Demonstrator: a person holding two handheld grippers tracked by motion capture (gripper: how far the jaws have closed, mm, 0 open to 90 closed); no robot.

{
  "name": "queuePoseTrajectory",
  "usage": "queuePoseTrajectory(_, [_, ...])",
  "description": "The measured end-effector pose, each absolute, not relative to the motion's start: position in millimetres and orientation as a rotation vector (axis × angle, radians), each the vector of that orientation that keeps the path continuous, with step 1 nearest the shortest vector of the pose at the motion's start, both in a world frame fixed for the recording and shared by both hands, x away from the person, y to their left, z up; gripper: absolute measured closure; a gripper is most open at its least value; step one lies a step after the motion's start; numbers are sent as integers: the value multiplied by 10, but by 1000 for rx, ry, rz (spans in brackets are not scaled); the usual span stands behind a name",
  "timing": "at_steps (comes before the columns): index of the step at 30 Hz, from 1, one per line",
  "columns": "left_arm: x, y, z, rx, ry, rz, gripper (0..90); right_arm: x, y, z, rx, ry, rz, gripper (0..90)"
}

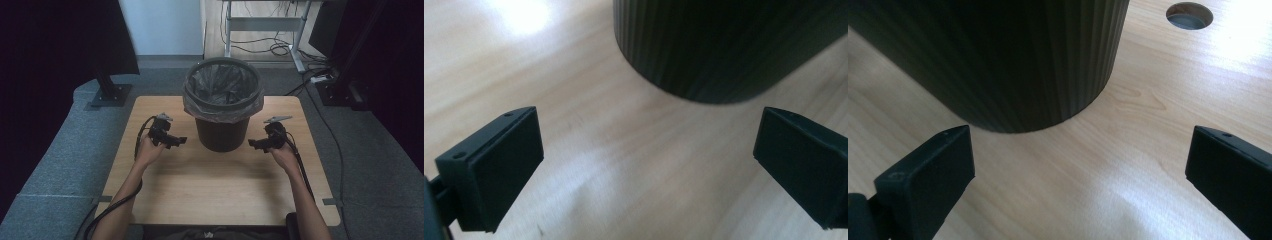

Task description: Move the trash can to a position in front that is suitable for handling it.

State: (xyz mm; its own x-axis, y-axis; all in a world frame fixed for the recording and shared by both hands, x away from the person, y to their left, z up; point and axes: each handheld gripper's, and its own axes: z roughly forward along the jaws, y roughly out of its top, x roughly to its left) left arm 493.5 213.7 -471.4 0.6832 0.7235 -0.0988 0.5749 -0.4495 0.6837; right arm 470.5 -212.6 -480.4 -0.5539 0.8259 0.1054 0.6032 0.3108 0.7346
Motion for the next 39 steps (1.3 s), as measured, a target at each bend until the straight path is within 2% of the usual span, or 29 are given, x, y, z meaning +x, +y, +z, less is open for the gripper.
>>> queuePoseTrajectory(6, [5130, 2067, -4630, 2200, 992, 323, 0, 4869, -2156, -4756, 1307, 2236, 1073, 0])
queuePoseTrajectory(20, [5465, 2015, -4561, 2151, 1021, 339, 0, 5241, -2213, -4509, 1343, 2188, 1046, 0])
queuePoseTrajectory(23, [5568, 1980, -4540, 2091, 1040, 341, 0, 5322, -2198, -4513, 1343, 2183, 1049, 0])
queuePoseTrajectory(32, [5771, 1895, -4534, 2088, 1044, 366, 0, 5504, -2206, -4605, 1377, 2174, 1025, 0])
queuePoseTrajectory(35, [5864, 1937, -4591, 2034, 1065, 296, 0, 5582, -2235, -4610, 1400, 2137, 1074, 2])
queuePoseTrajectory(39, [5893, 1946, -4629, 2020, 1069, 284, 7, 5638, -2231, -4601, 1396, 2124, 1074, 6])
